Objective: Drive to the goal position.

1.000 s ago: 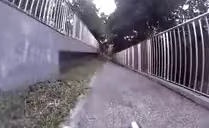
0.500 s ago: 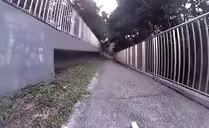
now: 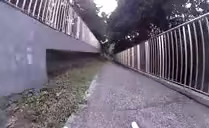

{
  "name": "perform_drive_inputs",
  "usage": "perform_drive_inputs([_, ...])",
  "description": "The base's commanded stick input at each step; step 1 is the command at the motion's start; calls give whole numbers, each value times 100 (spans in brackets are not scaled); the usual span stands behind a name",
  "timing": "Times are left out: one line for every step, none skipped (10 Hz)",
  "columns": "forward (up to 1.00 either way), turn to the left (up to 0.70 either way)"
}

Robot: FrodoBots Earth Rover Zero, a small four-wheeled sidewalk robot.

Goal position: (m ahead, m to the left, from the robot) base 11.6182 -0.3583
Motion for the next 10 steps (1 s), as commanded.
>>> perform_drive_inputs([70, -14])
perform_drive_inputs([70, -14])
perform_drive_inputs([70, -14])
perform_drive_inputs([70, -14])
perform_drive_inputs([70, -14])
perform_drive_inputs([70, -14])
perform_drive_inputs([70, -14])
perform_drive_inputs([70, -14])
perform_drive_inputs([70, -14])
perform_drive_inputs([70, -14])
